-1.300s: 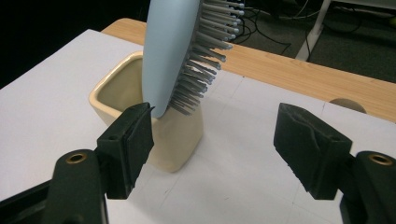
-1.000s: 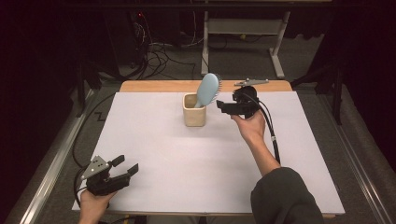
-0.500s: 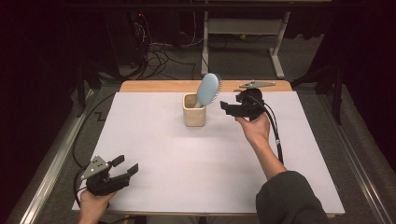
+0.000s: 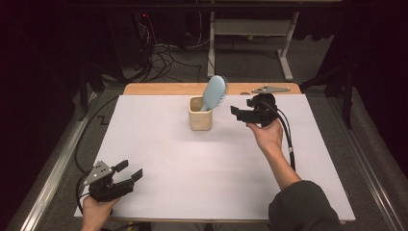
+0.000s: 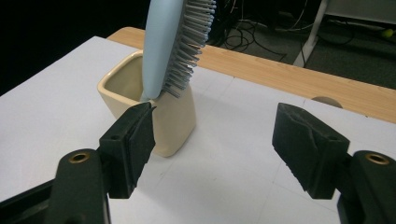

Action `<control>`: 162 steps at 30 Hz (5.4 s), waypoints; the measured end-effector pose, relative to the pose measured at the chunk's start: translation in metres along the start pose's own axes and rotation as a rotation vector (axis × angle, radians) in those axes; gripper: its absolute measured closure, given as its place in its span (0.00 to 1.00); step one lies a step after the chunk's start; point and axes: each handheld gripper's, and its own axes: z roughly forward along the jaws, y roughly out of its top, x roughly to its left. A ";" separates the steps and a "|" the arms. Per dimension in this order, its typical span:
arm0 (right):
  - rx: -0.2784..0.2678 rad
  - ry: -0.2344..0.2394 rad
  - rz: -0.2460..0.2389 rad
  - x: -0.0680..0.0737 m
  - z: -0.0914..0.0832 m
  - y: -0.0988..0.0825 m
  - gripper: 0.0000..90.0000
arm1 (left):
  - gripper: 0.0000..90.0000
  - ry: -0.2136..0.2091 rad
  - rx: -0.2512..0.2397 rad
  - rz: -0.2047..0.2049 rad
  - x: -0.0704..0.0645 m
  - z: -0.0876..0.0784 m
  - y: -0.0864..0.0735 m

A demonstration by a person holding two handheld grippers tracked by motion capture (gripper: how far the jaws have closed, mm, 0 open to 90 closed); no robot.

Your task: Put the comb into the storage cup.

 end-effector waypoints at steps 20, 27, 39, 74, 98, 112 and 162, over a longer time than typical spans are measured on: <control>-0.019 -0.004 -0.005 -0.005 -0.014 -0.007 0.32 | 0.35 -0.003 -0.001 -0.006 0.000 0.000 0.000; -0.032 0.005 -0.012 -0.003 -0.017 -0.010 0.32 | 0.35 -0.004 -0.002 -0.005 0.000 0.001 0.000; -0.051 0.012 -0.019 -0.004 -0.027 -0.014 0.31 | 0.35 -0.006 -0.004 -0.009 0.000 0.001 0.000; -0.068 0.018 -0.030 -0.008 -0.045 -0.024 0.31 | 0.35 -0.004 0.007 -0.006 0.000 0.002 0.000; -0.087 0.027 -0.021 -0.011 -0.055 -0.032 0.31 | 0.35 -0.004 0.009 -0.005 -0.001 0.001 0.000; -0.092 0.025 -0.012 -0.015 -0.062 -0.039 0.31 | 0.35 -0.001 0.008 -0.003 -0.001 0.002 0.000; -0.114 -0.007 -0.014 -0.024 -0.085 -0.057 0.30 | 0.35 0.003 0.010 -0.006 0.000 0.001 -0.001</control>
